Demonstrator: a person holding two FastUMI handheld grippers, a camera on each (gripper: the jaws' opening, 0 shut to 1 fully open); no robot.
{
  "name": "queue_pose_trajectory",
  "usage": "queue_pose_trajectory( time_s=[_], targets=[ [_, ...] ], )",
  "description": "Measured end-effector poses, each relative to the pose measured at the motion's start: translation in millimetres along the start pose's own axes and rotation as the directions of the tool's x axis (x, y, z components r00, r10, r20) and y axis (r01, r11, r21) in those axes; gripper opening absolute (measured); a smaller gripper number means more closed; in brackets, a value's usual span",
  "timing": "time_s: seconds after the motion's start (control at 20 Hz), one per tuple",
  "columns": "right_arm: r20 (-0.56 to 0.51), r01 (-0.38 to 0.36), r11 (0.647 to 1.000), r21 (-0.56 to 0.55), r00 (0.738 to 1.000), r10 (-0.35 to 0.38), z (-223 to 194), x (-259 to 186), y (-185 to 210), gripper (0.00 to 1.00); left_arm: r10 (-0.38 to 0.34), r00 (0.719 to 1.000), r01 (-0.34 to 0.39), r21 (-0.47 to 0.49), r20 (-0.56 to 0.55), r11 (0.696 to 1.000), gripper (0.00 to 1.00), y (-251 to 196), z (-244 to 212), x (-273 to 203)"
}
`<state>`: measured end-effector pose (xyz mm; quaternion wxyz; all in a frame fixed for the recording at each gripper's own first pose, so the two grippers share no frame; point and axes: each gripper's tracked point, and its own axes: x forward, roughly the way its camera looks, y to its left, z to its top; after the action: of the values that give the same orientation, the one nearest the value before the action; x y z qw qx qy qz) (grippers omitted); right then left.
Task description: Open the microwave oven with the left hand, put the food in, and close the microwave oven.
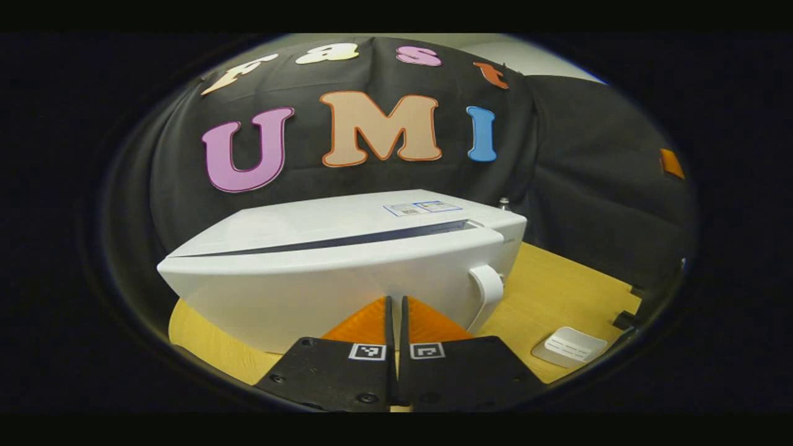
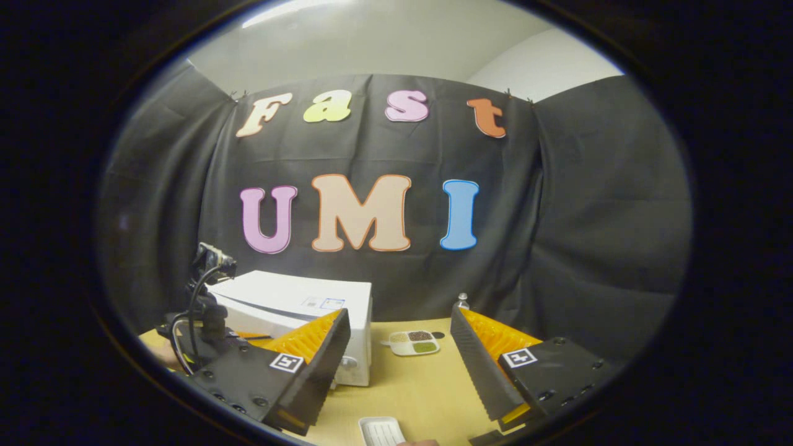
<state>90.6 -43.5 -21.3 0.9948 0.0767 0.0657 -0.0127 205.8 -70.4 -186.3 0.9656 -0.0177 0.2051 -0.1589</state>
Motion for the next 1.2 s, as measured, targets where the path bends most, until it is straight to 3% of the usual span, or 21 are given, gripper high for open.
queue_pose_trajectory(
  time_s=[0.3, 0.45, 0.6, 0.7, 0.75, 0.95, 1.2],
  targets=[
    [0.005, 0.016, 1.000, -0.014, 1.000, -0.016, 4, 3, -11, 0.92, -0.001, 1.000, 0.001, -0.023, -0.002, 1.000, 0.01, -5, -1, 8],
    [0.000, 0.017, 1.000, -0.013, 1.000, -0.017, 3, 6, -13, 0.92, 0.054, 0.997, -0.054, -0.019, 0.047, 0.998, 0.02, 0, 8, 8],
    [0.003, 0.012, 1.000, -0.011, 1.000, -0.012, 5, 6, -10, 0.92, 0.103, 0.992, -0.106, 0.045, 0.073, 0.993, 0.00, -1, 9, 10],
    [0.004, 0.009, 1.000, -0.017, 1.000, -0.009, 5, 5, -9, 0.92, 0.092, 0.993, -0.095, 0.043, 0.071, 0.995, 0.00, -4, 10, 13],
    [0.004, 0.008, 1.000, -0.018, 1.000, -0.008, 4, 4, -8, 1.00, 0.089, 0.993, -0.091, 0.031, 0.079, 0.995, 0.02, -5, 14, 15],
    [-0.005, -0.003, 1.000, -0.014, 1.000, 0.003, 2, -1, -2, 0.99, 0.092, 0.994, -0.093, 0.009, 0.058, 0.996, 0.00, -9, 18, 15],
    [-0.003, -0.003, 1.000, -0.020, 1.000, 0.003, 1, -7, -2, 1.00, 0.111, 0.987, -0.115, 0.025, 0.112, 0.993, 0.00, -6, 38, -14]
  ],
)
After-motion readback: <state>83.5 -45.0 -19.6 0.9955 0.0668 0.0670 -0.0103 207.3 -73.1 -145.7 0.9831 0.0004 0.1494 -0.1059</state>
